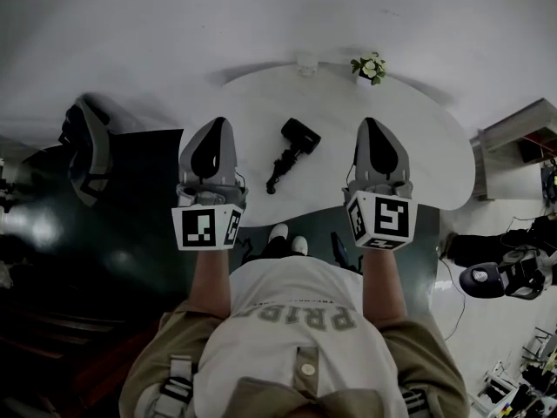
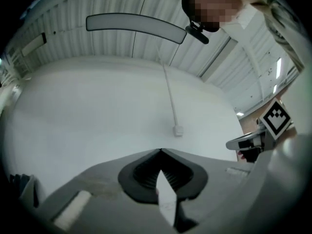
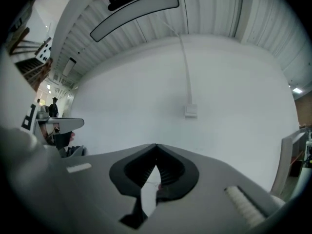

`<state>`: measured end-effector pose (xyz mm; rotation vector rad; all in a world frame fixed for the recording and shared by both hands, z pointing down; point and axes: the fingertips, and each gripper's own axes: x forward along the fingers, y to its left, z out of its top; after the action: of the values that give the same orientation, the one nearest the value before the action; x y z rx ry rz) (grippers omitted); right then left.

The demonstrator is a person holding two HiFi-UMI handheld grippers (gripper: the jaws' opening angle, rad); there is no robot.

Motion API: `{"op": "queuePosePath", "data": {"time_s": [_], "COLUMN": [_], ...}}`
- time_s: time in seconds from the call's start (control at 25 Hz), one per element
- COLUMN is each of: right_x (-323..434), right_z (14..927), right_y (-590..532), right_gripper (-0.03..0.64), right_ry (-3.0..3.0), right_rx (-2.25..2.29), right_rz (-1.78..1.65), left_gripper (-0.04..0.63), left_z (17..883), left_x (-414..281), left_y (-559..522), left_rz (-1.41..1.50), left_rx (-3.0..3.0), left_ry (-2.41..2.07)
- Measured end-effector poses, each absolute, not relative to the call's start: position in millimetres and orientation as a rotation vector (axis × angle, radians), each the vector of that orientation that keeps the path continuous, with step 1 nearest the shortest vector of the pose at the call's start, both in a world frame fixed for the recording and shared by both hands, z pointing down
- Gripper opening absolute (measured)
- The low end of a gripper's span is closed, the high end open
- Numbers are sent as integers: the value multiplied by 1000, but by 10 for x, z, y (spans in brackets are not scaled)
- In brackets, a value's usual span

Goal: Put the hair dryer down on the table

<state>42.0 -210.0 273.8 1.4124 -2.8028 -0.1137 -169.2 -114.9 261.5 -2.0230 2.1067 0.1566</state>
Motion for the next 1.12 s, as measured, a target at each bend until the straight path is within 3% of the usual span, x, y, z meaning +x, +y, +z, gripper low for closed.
{"op": "queuePosePath", "data": {"time_s": [1.12], "right_x": [537], "right_z": [2610], "right_y": [-2061], "right_gripper": [2], "right_ry": [-2782], "right_rx": [1503], "right_rz": [-215], "left_gripper": [6], "left_z": [2459], "left_x": [-1657], "left_y": [-1279], "left_rz": [80], "left_rx": [-1978], "left_ry": [2021]}}
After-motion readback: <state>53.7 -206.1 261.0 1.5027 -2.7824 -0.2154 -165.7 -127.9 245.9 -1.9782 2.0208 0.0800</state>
